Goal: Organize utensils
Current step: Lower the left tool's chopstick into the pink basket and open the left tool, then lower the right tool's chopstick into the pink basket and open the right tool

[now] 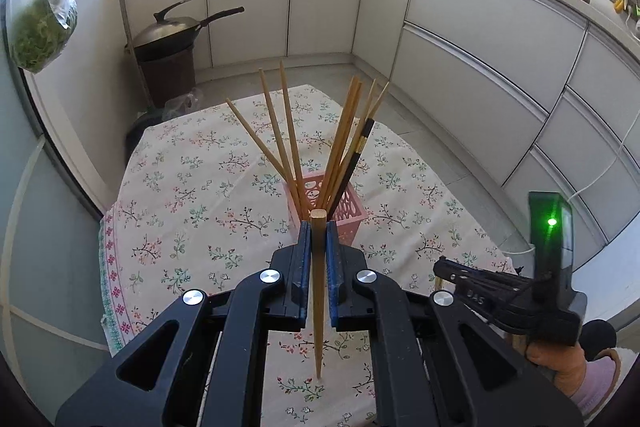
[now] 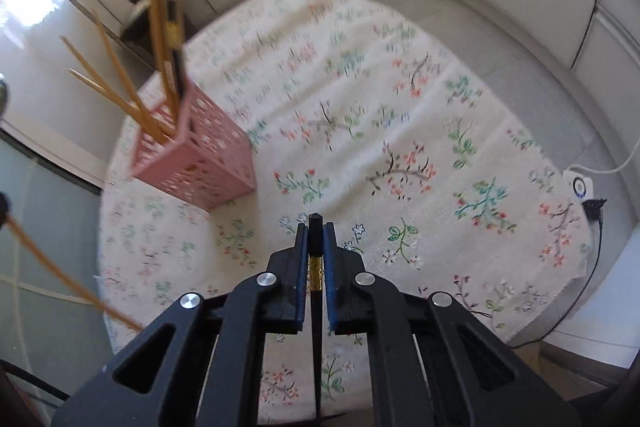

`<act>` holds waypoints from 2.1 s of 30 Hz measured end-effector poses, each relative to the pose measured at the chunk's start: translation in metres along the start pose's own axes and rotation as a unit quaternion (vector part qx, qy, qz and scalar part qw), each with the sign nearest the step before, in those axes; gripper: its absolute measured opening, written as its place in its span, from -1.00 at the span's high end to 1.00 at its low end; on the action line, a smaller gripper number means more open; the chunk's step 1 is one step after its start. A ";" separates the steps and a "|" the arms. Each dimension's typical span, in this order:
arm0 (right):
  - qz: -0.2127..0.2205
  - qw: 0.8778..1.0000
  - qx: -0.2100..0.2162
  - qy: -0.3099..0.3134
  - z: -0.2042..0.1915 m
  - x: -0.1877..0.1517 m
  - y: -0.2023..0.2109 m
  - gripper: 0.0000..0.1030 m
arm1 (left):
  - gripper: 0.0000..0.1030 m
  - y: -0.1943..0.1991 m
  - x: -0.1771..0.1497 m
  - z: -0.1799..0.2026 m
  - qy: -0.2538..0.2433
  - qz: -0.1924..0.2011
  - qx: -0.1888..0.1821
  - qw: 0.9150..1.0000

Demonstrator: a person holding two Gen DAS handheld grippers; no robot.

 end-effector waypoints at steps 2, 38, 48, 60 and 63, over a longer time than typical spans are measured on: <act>0.026 1.000 0.008 0.014 -0.002 0.002 0.022 0.85 | 0.87 0.006 0.001 0.001 0.000 0.009 -0.001 1.000; 0.192 0.976 0.090 0.053 -0.041 0.108 0.187 0.85 | 0.87 0.068 0.114 0.017 0.025 0.157 -0.010 0.987; 0.183 0.978 0.081 0.064 -0.060 0.129 0.165 0.85 | 0.50 -0.001 0.108 -0.007 0.069 0.096 -0.013 0.993; 0.166 0.980 0.065 0.087 -0.087 0.137 0.140 0.85 | -0.07 0.044 0.113 -0.034 0.106 0.154 -0.010 0.982; 0.160 0.981 0.057 0.091 -0.093 0.139 0.130 0.85 | -0.09 0.044 0.113 -0.040 0.113 0.152 -0.007 0.982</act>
Point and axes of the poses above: each gripper's, at about its wrist camera, not at the fingertips, and y roughly against the way its jaws point, z to its right, x to its top, the point moved 2 cm from there along -y, roughly the way its jaws point, and after that the axes turned 6 degrees about y, right-handed, at the moved point
